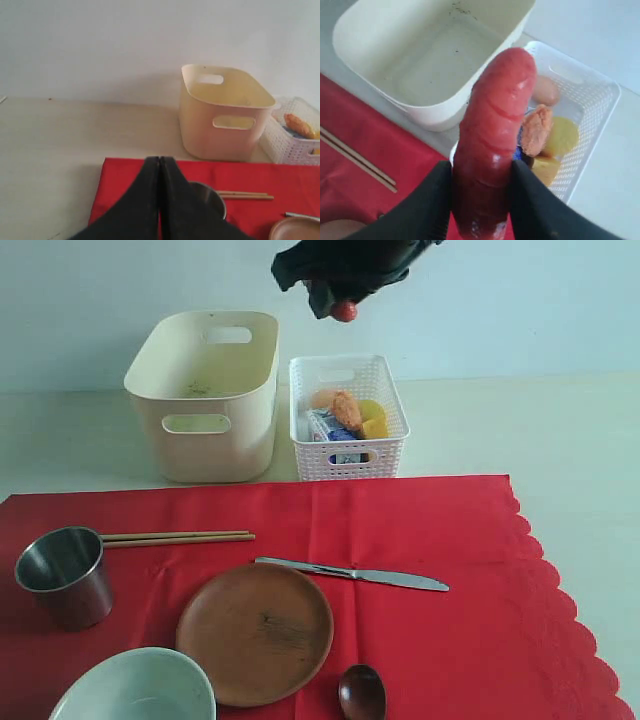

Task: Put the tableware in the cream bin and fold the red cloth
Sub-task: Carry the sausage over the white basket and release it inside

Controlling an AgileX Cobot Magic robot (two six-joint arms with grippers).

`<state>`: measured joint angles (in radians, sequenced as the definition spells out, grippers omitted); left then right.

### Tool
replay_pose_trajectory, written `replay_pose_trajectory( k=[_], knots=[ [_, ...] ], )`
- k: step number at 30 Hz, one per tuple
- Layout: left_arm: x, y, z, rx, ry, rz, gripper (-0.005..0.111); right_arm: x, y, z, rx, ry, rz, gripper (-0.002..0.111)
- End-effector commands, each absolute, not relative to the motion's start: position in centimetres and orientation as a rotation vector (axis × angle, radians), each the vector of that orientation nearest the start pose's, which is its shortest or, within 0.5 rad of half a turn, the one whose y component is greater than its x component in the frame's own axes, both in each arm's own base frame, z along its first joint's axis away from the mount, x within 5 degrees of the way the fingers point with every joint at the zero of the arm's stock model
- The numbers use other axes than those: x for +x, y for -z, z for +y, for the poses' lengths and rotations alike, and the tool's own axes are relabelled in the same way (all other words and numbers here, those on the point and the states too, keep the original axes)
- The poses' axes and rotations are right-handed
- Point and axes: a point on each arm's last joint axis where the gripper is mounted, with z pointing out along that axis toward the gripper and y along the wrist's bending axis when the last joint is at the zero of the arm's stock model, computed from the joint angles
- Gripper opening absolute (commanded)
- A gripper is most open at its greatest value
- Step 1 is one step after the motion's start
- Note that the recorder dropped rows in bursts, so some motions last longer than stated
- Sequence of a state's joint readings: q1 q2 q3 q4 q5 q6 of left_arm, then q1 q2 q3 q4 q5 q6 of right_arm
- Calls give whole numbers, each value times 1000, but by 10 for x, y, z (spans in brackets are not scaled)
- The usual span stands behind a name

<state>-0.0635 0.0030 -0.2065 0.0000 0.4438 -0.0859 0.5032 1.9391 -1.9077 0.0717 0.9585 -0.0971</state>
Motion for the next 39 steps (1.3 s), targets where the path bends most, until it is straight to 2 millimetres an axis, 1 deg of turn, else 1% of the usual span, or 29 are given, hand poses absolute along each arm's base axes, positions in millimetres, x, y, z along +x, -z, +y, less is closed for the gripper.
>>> replay_pose_trajectory(
  k=[1, 5, 9, 13, 19, 23, 28, 31, 33, 37, 39],
  knots=[
    [46, -219, -4, -19, 123, 1788, 0, 410, -318, 200, -655, -289, 2420, 0],
    [49, -202, -4, -20, 121, 1832, 0, 426, -291, 192, -650, -276, 2470, 0],
    [50, -196, -4, -20, 120, 1840, 0, 439, -259, 193, -663, -284, 2514, 0],
    [50, -195, -4, -20, 120, 1840, 0, 449, -233, 198, -666, -299, 2526, 0],
    [50, -195, -4, -20, 120, 1839, 0, 459, -205, 202, -669, -296, 2523, 0],
    [50, -194, -4, -20, 120, 1842, 0, 462, -191, 204, -704, -282, 2521, 0],
    [52, -187, -4, -21, 119, 1850, 0, 464, -175, 204, -716, -275, 2545, 1],
    [52, -181, -4, -21, 119, 1860, 0, 465, -171, 204, -723, -266, 2552, 9],
    [53, -180, -4, -21, 119, 1852, 0, 465, -170, 204, -730, -254, 2553, 21],
    [53, -181, -4, -21, 119, 1842, 0, 466, -169, 203, -736, -242, 2551, 50],
    [53, -181, -4, -21, 119, 1842, 0, 466, -171, 203, -735, -243, 2545, 61]
  ],
)
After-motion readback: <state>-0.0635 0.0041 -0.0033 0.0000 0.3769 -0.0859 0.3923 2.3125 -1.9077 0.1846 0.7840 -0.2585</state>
